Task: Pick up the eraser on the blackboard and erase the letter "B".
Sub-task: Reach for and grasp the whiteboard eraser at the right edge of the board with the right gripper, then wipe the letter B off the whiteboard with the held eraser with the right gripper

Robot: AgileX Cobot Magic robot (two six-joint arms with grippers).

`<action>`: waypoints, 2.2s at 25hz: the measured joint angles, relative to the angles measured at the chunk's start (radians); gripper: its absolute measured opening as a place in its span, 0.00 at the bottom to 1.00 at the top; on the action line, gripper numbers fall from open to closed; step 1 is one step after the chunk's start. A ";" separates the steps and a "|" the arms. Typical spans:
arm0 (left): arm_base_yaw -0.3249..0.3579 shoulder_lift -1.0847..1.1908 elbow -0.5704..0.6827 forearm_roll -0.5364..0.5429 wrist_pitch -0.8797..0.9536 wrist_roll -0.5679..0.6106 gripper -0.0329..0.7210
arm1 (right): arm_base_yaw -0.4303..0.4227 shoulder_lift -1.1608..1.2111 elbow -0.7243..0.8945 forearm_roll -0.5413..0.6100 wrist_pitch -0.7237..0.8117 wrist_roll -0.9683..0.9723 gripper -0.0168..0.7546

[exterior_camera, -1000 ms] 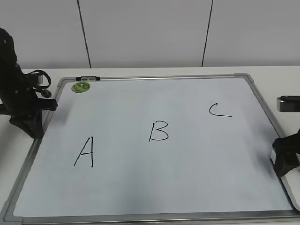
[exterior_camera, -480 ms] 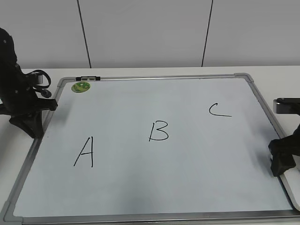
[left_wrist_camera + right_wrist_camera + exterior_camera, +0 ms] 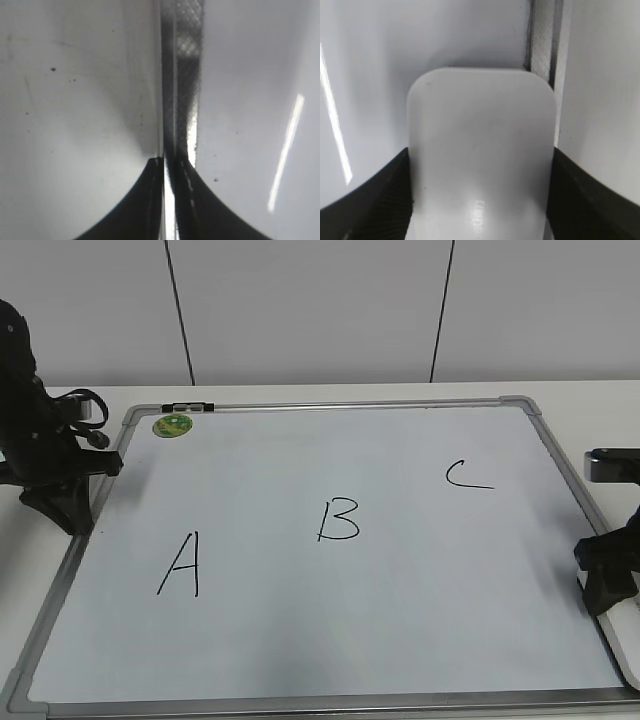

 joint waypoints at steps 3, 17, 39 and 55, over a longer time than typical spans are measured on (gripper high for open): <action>0.000 0.000 0.000 -0.001 0.000 0.000 0.12 | 0.000 0.000 0.000 0.002 0.002 -0.002 0.71; 0.000 0.000 0.000 -0.004 0.002 0.000 0.13 | 0.018 0.004 -0.140 0.279 0.138 -0.101 0.70; 0.000 0.000 0.000 -0.004 0.004 0.000 0.14 | 0.404 0.498 -0.936 0.031 0.446 0.068 0.70; 0.000 0.000 0.000 0.002 0.004 0.000 0.16 | 0.444 0.688 -1.206 0.009 0.489 0.120 0.70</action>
